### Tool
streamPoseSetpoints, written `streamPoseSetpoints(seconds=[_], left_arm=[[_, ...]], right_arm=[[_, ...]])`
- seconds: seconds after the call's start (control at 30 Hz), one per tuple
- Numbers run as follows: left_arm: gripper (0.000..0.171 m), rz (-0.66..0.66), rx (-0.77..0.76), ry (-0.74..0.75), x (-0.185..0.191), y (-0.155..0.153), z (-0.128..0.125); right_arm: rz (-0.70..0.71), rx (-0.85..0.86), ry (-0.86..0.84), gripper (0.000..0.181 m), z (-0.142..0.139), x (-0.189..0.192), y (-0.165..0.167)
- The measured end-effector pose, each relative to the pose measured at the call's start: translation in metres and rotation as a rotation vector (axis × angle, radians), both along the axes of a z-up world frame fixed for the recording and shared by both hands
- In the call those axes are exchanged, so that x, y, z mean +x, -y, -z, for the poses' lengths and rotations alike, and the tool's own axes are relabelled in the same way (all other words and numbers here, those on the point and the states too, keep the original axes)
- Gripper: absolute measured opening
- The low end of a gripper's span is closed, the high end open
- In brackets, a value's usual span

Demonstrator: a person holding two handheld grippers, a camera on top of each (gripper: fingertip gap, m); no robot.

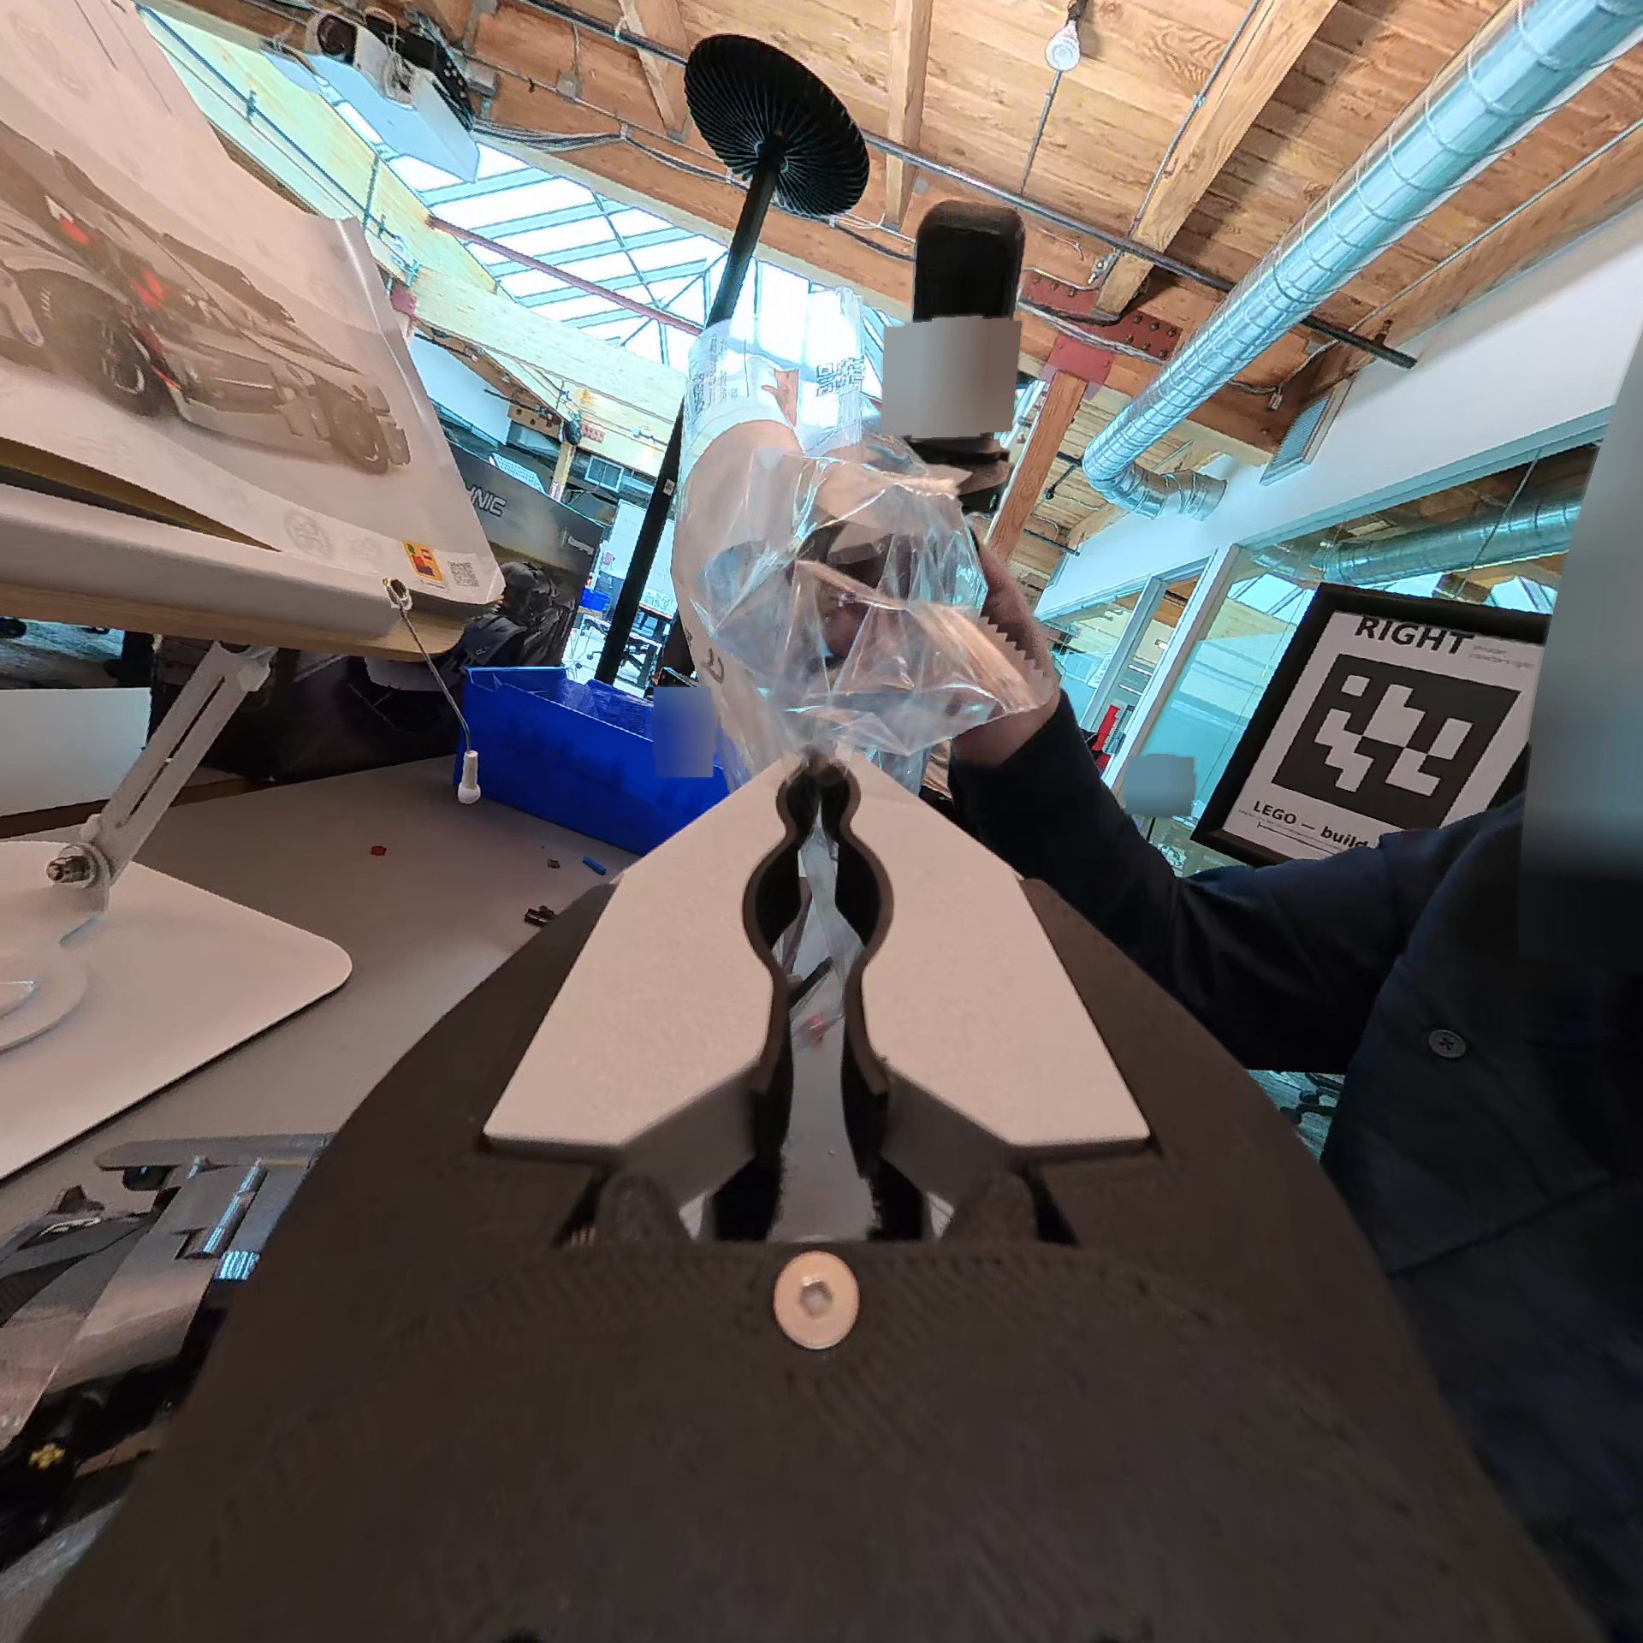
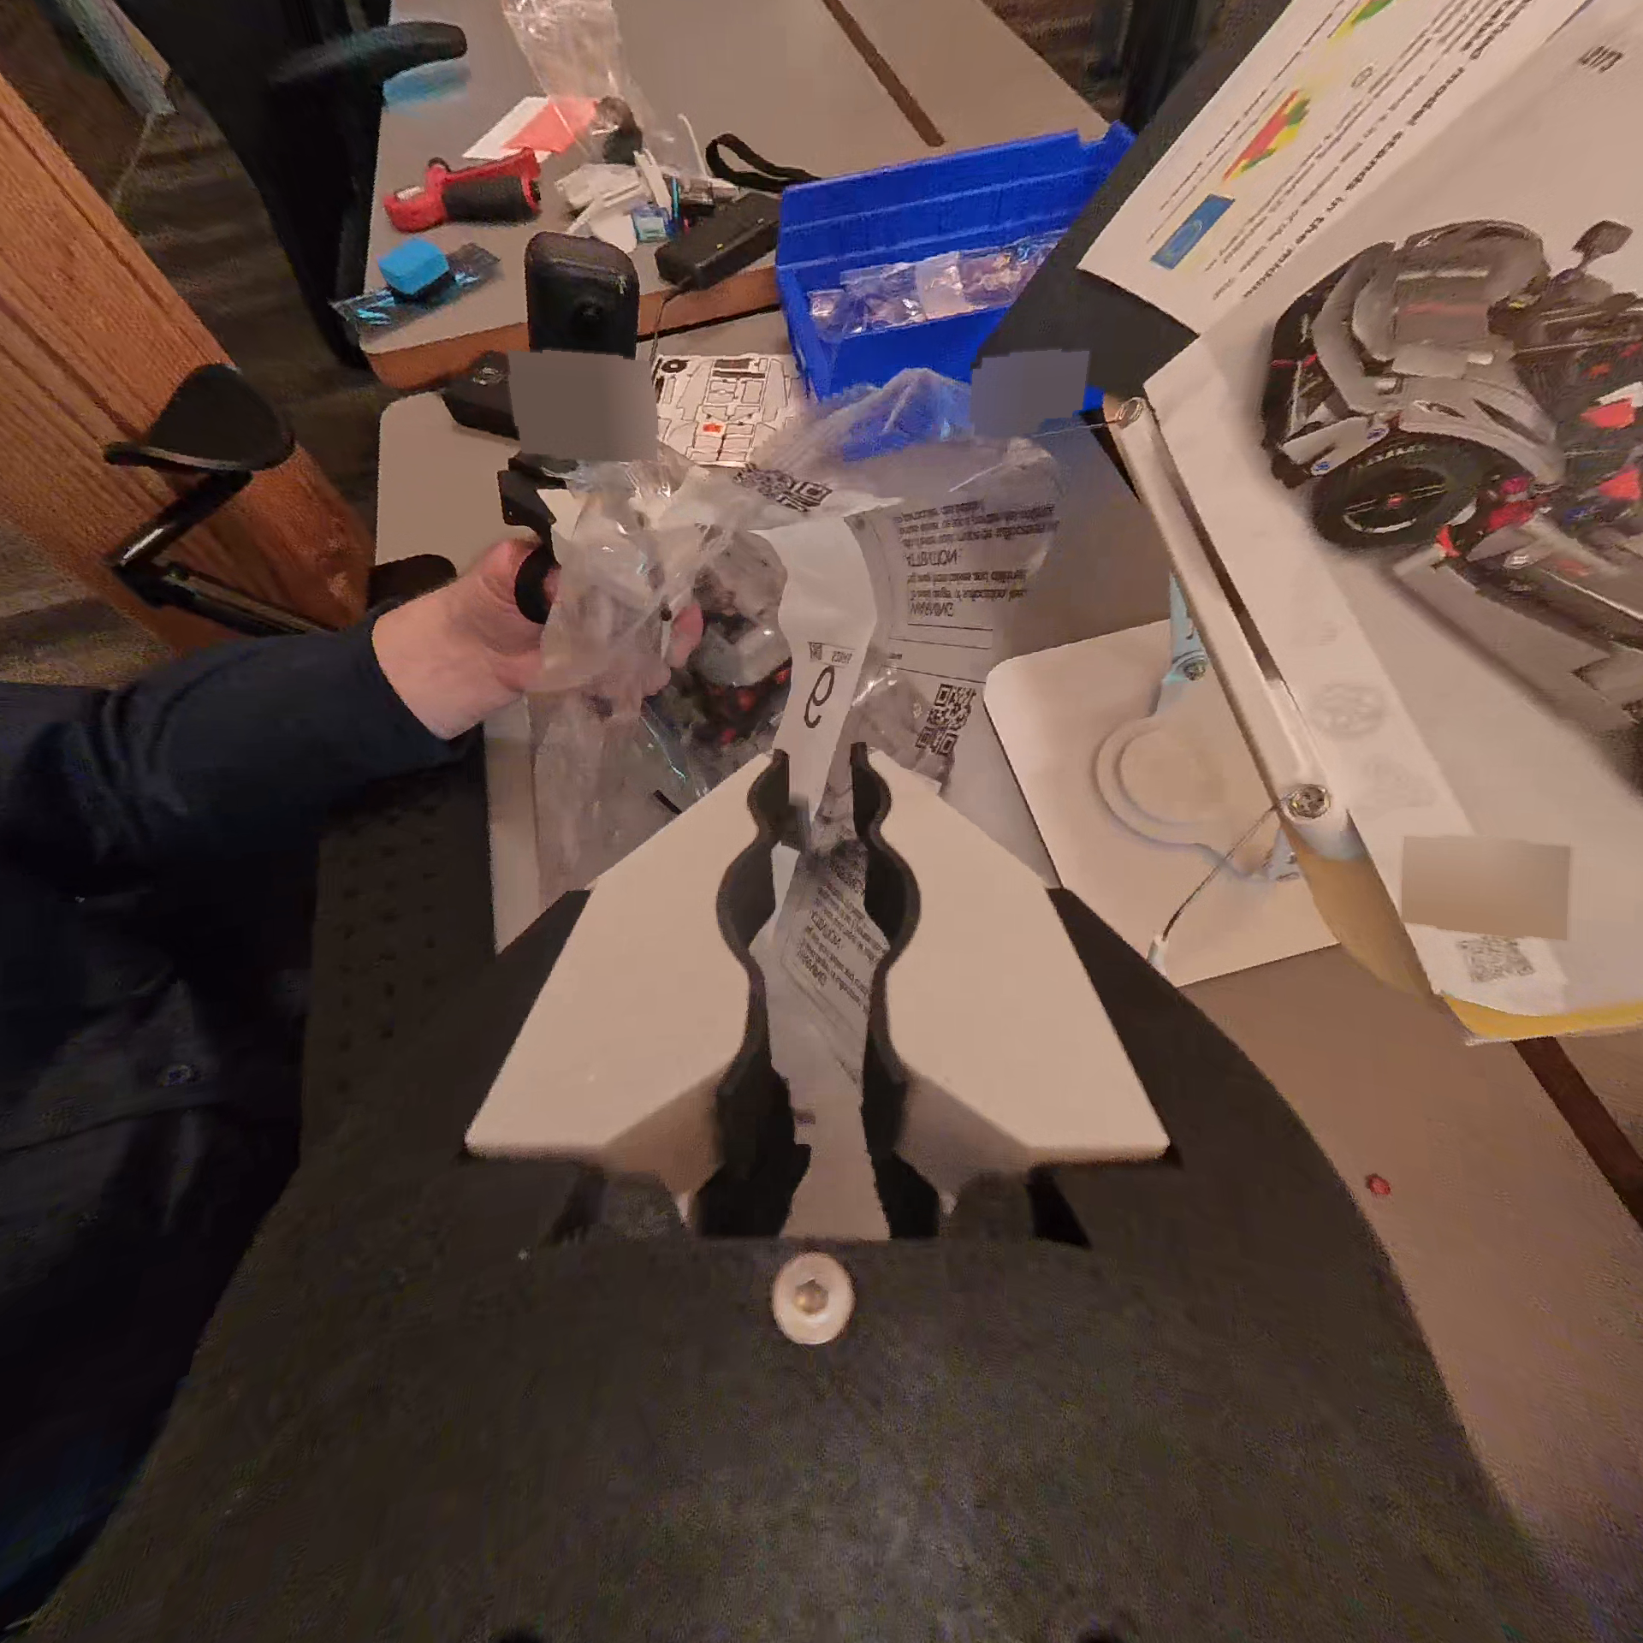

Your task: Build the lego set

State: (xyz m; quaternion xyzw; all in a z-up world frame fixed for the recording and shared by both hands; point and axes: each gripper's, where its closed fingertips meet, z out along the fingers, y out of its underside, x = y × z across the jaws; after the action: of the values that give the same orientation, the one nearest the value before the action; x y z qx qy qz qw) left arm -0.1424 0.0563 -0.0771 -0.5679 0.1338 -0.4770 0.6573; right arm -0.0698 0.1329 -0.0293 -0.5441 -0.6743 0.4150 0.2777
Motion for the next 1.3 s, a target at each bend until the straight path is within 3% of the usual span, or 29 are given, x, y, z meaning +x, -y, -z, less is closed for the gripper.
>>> streamPoseSetpoints(seconds=[0.13,0.2,0.27,0.53,0.63,0.7,1.03,1.3], left_arm=[[0.000,0.004,0.001,0.003,0.000,0.000,-0.001],[0.000,0.001,0.001,0.000,0.000,0.000,-0.001],[0.000,-0.005,0.004,0.006,-0.002,0.001,-0.002],[0.000,-0.010,0.021,0.022,-0.004,0.004,-0.008],[0.000,-0.010,0.014,0.020,-0.003,0.004,-0.006],[0.000,-0.012,0.014,0.019,-0.003,0.003,-0.006],[0.000,-0.020,0.011,0.016,-0.004,0.003,-0.005],[0.000,-0.016,0.011,0.012,-0.003,0.003,-0.005]], right_arm=[[0.036,-0.004,-0.059,0.019,-0.010,0.008,-0.008],[0.122,0.027,-0.091,0.018,-0.017,0.023,-0.022],[0.227,0.075,-0.049,0.020,-0.005,0.050,-0.036],[0.293,0.094,0.435,0.025,0.166,0.153,-0.020],[0.301,0.038,0.479,0.024,0.200,0.168,-0.010],[0.322,-0.013,0.471,0.025,0.211,0.168,-0.007],[0.293,0.052,0.544,0.018,0.245,0.166,0.004],[0.296,0.031,0.468,0.013,0.238,0.158,0.001]])
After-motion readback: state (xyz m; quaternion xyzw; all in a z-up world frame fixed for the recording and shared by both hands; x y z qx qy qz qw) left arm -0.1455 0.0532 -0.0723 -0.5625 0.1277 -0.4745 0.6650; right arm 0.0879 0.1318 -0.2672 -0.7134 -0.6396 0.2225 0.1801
